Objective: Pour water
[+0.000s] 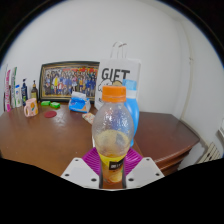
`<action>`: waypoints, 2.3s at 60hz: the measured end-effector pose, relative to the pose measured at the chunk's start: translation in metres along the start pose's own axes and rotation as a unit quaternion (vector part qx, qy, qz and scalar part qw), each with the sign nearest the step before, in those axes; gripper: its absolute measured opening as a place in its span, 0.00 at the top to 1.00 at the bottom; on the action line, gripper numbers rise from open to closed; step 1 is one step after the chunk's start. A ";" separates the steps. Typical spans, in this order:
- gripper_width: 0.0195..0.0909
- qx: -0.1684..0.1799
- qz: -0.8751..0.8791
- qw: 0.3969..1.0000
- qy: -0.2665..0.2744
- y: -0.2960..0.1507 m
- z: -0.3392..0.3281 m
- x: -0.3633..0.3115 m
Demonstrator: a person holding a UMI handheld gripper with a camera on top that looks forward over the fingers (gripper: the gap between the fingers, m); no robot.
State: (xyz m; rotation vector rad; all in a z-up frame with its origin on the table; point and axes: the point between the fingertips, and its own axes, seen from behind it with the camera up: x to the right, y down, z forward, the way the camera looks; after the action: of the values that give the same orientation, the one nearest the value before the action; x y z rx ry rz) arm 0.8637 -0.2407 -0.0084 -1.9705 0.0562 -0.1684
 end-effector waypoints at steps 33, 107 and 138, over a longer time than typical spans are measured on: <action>0.92 0.073 -0.355 0.924 0.120 -0.257 0.074 -0.164; 0.92 0.045 -0.167 0.981 -0.082 -0.257 0.198 -0.391; 0.90 0.027 0.013 0.989 -0.142 -0.155 0.263 -0.396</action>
State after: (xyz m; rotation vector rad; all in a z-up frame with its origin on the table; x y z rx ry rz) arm 0.5043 0.1070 -0.0042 -1.9204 -0.1071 0.1266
